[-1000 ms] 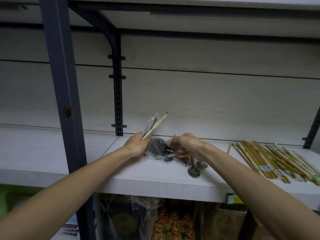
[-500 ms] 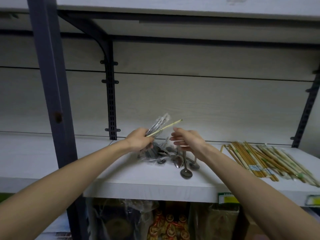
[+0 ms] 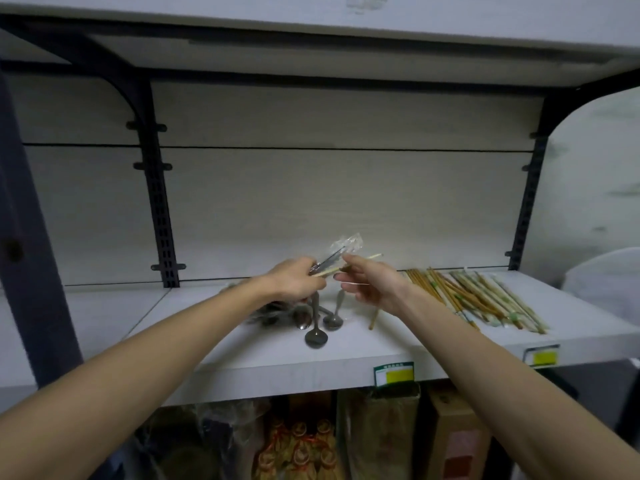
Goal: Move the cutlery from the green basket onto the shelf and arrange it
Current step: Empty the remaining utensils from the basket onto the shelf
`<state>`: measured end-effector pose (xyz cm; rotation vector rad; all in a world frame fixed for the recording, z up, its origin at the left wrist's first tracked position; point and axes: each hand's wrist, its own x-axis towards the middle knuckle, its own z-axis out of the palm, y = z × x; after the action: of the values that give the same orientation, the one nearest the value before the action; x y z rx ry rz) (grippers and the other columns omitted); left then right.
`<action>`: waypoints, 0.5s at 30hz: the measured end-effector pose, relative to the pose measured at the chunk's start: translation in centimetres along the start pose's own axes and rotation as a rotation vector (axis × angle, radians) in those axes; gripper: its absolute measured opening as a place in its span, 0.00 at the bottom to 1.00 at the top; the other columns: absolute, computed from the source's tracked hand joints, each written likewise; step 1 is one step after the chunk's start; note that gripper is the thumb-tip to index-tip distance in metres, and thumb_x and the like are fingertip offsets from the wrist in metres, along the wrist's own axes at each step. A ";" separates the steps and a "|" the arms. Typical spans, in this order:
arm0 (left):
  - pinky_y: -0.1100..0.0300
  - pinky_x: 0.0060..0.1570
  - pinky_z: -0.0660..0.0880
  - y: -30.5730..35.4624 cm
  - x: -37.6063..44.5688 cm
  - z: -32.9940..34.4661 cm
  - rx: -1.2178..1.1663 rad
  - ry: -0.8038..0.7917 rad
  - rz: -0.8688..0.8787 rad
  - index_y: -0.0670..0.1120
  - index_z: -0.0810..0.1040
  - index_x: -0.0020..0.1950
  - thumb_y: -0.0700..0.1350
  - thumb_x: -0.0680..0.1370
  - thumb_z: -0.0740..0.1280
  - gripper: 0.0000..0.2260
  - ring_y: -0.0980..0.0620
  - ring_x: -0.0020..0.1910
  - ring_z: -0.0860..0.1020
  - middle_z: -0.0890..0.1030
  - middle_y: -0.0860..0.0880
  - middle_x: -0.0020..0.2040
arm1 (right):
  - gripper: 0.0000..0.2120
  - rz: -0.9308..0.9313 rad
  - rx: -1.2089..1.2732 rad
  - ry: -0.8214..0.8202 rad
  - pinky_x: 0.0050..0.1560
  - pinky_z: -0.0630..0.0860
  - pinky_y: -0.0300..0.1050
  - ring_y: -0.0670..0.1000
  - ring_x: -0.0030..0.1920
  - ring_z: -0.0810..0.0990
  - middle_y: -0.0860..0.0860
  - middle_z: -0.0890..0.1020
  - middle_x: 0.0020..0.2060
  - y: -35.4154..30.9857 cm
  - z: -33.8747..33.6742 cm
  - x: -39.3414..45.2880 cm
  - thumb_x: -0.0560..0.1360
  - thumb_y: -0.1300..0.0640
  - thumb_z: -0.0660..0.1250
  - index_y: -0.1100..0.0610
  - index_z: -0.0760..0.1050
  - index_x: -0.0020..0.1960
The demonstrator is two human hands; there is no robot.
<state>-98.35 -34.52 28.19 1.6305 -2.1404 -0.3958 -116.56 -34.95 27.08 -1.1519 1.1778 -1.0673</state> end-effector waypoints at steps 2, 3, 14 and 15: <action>0.57 0.35 0.74 1.0 0.2 0.2 0.042 -0.013 0.015 0.48 0.74 0.47 0.48 0.78 0.67 0.05 0.48 0.34 0.79 0.81 0.49 0.37 | 0.08 -0.004 0.060 0.010 0.23 0.70 0.35 0.46 0.32 0.81 0.52 0.87 0.42 0.2 -0.7 -0.2 0.78 0.51 0.70 0.57 0.80 0.49; 0.57 0.36 0.74 1.4 0.4 0.3 0.049 -0.016 0.018 0.47 0.74 0.48 0.48 0.78 0.67 0.05 0.47 0.36 0.80 0.81 0.48 0.38 | 0.07 0.000 0.091 0.022 0.22 0.69 0.35 0.46 0.30 0.81 0.51 0.86 0.38 0.2 -1.1 -0.2 0.79 0.53 0.69 0.57 0.80 0.48; 0.54 0.34 0.74 3.2 1.4 2.5 0.009 0.047 -0.114 0.47 0.71 0.45 0.48 0.78 0.65 0.07 0.44 0.38 0.81 0.84 0.41 0.47 | 0.13 -0.005 -0.029 0.343 0.17 0.61 0.33 0.47 0.18 0.69 0.54 0.78 0.26 1.0 -10.2 0.6 0.79 0.60 0.62 0.63 0.75 0.37; 0.54 0.32 0.74 3.3 1.6 2.7 -0.046 0.044 -0.141 0.46 0.71 0.46 0.47 0.78 0.65 0.06 0.45 0.36 0.81 0.84 0.41 0.46 | 0.14 -0.022 -0.189 0.330 0.18 0.61 0.33 0.47 0.19 0.68 0.53 0.77 0.24 1.0 -10.6 0.4 0.78 0.59 0.64 0.62 0.76 0.35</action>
<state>-102.79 -35.23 27.66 1.7536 -1.9762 -0.4448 -127.10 -36.19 25.80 -1.1629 1.5535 -1.2151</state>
